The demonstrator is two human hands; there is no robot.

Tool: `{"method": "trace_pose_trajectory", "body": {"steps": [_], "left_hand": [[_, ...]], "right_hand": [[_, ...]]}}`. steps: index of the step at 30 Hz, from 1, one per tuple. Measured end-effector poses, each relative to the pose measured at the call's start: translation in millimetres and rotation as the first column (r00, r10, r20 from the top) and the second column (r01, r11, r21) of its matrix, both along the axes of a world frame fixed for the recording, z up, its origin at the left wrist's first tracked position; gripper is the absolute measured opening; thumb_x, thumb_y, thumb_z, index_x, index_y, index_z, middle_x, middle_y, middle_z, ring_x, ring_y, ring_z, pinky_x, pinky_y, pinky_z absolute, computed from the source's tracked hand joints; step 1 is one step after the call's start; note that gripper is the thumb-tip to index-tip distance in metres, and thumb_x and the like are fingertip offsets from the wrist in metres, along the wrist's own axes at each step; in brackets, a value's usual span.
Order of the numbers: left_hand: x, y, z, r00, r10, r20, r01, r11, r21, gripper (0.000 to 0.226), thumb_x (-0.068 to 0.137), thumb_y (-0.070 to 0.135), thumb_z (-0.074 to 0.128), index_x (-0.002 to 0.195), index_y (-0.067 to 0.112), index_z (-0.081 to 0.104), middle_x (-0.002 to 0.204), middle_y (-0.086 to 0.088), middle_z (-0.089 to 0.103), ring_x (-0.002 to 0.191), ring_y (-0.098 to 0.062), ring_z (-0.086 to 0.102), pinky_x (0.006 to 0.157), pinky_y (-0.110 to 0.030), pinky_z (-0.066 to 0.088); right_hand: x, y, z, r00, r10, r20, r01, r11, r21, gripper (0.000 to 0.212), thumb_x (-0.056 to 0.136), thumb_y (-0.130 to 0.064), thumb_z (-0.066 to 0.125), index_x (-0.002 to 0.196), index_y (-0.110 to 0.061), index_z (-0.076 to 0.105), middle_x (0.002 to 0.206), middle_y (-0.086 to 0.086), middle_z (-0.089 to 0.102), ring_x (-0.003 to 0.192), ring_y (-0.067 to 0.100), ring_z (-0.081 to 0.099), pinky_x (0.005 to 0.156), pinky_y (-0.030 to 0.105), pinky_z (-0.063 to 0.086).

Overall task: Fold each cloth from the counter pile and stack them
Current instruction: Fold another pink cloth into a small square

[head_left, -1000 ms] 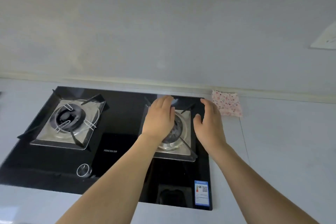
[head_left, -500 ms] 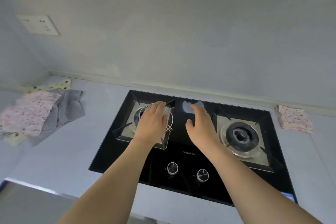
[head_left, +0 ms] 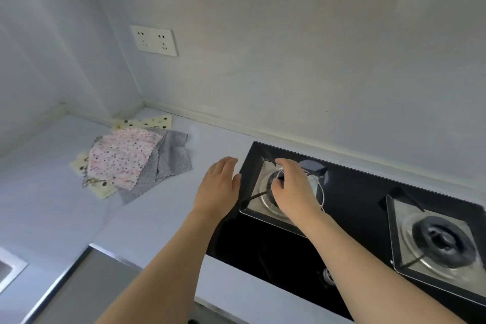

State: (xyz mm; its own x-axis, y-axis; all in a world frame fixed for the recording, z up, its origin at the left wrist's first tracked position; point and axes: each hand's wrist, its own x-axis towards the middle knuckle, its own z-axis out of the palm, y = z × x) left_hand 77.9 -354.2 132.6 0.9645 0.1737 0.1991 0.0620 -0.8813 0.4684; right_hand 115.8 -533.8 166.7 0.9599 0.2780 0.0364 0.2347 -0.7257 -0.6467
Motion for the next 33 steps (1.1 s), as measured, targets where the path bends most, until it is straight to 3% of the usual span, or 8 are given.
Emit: {"method": "trace_pose_trajectory", "body": {"steps": [4,7,15,20,25,29,33], "left_hand": [[-6,96,-6,0.999,-0.016,-0.046,0.016,1.0,-0.011,0.039,0.1,0.024,0.044,0.137,0.012,0.047,0.141,-0.003,0.048,0.129,-0.025,0.044,0.104,-0.038,0.039],[-12,169,-4,0.995,0.074,-0.065,-0.076,0.997,-0.026,0.036,0.099,0.019,0.046,0.134,0.012,0.05,0.138,-0.005,0.049,0.126,-0.027,0.046,0.097,-0.039,0.042],[-44,307,-13,0.949,0.25,-0.192,-0.243,0.968,0.06,0.031,0.096,0.013,0.046,0.122,0.018,0.061,0.133,0.002,0.055,0.124,-0.02,0.049,0.098,-0.034,0.045],[-44,369,-43,0.943,0.206,-0.262,-0.198,0.979,0.055,0.029,0.094,0.011,0.047,0.113,0.022,0.064,0.125,0.007,0.059,0.116,-0.016,0.055,0.088,-0.026,0.046],[-13,415,-106,0.989,0.063,-0.138,-0.068,0.997,-0.032,0.021,0.09,0.012,0.058,0.104,0.023,0.068,0.111,0.013,0.062,0.095,-0.009,0.062,0.076,-0.024,0.051],[3,433,-163,0.997,-0.055,0.061,0.058,0.996,-0.063,0.021,0.08,0.01,0.06,0.098,0.014,0.072,0.103,0.004,0.065,0.092,-0.013,0.058,0.084,-0.023,0.045],[-2,439,-185,0.991,-0.093,0.096,0.097,0.994,-0.042,0.035,0.071,0.023,0.054,0.103,0.02,0.067,0.112,0.006,0.059,0.099,-0.016,0.053,0.093,-0.028,0.037]], "right_hand": [[-5,94,-8,0.999,0.037,0.004,-0.037,0.999,0.015,0.047,0.092,-0.013,0.051,0.138,-0.017,0.042,0.142,0.001,0.042,0.128,0.017,0.042,0.105,0.024,0.03],[-11,161,-12,0.989,0.145,-0.029,-0.144,0.989,0.031,0.047,0.094,-0.013,0.048,0.14,-0.016,0.041,0.145,0.0,0.038,0.133,0.016,0.037,0.109,0.025,0.027],[6,277,-23,0.927,0.371,-0.054,-0.371,0.929,0.019,0.04,0.094,-0.015,0.048,0.134,-0.015,0.047,0.136,0.002,0.046,0.123,0.018,0.047,0.104,0.03,0.037],[13,348,-54,0.892,0.442,-0.096,-0.443,0.897,0.01,0.031,0.094,-0.016,0.049,0.124,-0.015,0.055,0.123,0.002,0.054,0.111,0.019,0.054,0.092,0.031,0.044],[29,412,-133,0.881,0.467,-0.068,-0.472,0.879,-0.067,0.026,0.091,-0.019,0.057,0.116,-0.013,0.061,0.116,0.001,0.058,0.105,0.019,0.055,0.09,0.029,0.044],[39,430,-201,0.916,0.397,0.059,-0.395,0.917,-0.052,0.03,0.08,-0.03,0.061,0.107,-0.017,0.065,0.109,-0.004,0.058,0.1,0.017,0.055,0.09,0.037,0.045],[33,426,-221,0.903,0.371,0.218,-0.376,0.926,-0.02,0.037,0.08,-0.041,0.062,0.112,-0.023,0.062,0.114,-0.011,0.053,0.108,0.009,0.048,0.097,0.028,0.036]]}}
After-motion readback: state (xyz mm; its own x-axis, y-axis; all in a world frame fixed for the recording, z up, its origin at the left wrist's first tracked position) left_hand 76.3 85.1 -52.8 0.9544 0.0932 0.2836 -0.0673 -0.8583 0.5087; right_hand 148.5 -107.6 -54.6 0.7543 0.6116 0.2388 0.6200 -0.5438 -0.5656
